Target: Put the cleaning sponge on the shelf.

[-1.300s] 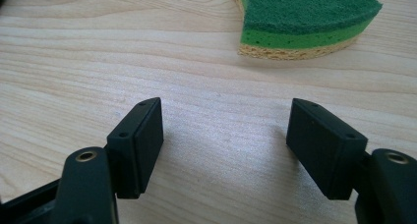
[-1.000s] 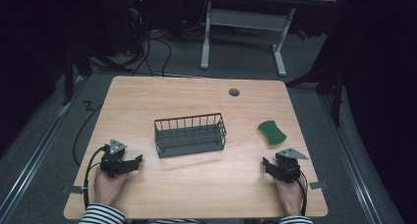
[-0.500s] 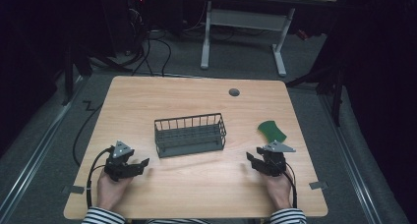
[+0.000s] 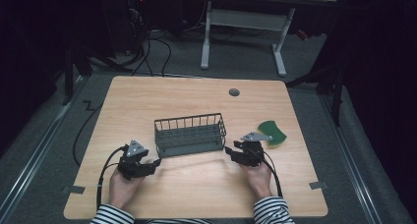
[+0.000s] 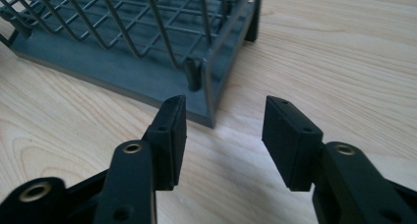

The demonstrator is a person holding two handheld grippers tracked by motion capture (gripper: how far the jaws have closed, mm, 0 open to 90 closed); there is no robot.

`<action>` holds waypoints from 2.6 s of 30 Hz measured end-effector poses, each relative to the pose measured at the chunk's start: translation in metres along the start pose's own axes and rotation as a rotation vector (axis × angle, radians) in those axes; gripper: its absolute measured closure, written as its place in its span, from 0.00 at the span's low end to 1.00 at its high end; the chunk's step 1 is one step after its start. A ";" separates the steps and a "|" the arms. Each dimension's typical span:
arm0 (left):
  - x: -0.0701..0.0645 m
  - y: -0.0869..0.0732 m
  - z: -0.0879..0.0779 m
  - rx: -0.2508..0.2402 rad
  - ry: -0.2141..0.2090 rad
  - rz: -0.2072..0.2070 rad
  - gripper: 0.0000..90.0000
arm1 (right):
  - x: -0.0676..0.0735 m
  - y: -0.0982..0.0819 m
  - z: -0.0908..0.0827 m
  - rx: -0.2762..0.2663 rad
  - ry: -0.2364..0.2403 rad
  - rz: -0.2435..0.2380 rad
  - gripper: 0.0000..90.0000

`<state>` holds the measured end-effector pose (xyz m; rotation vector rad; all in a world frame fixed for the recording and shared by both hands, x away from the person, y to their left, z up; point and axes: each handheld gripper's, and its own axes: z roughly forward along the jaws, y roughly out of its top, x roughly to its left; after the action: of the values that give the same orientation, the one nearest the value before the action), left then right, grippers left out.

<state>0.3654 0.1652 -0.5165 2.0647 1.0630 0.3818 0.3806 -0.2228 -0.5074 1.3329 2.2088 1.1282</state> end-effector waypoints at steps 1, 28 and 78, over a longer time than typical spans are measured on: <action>-0.001 0.002 0.003 0.001 -0.001 0.001 0.46 | 0.002 0.004 0.006 0.009 0.002 -0.009 0.62; -0.011 0.015 0.018 0.011 -0.078 0.062 0.95 | 0.001 0.001 0.010 0.024 -0.009 -0.037 0.95; 0.003 -0.008 0.020 0.002 0.093 0.003 0.37 | -0.080 -0.049 -0.087 -0.049 -0.202 0.142 0.43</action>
<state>0.3741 0.1605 -0.5360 2.0669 1.1158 0.4827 0.3382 -0.3432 -0.4987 1.5303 1.9580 1.0382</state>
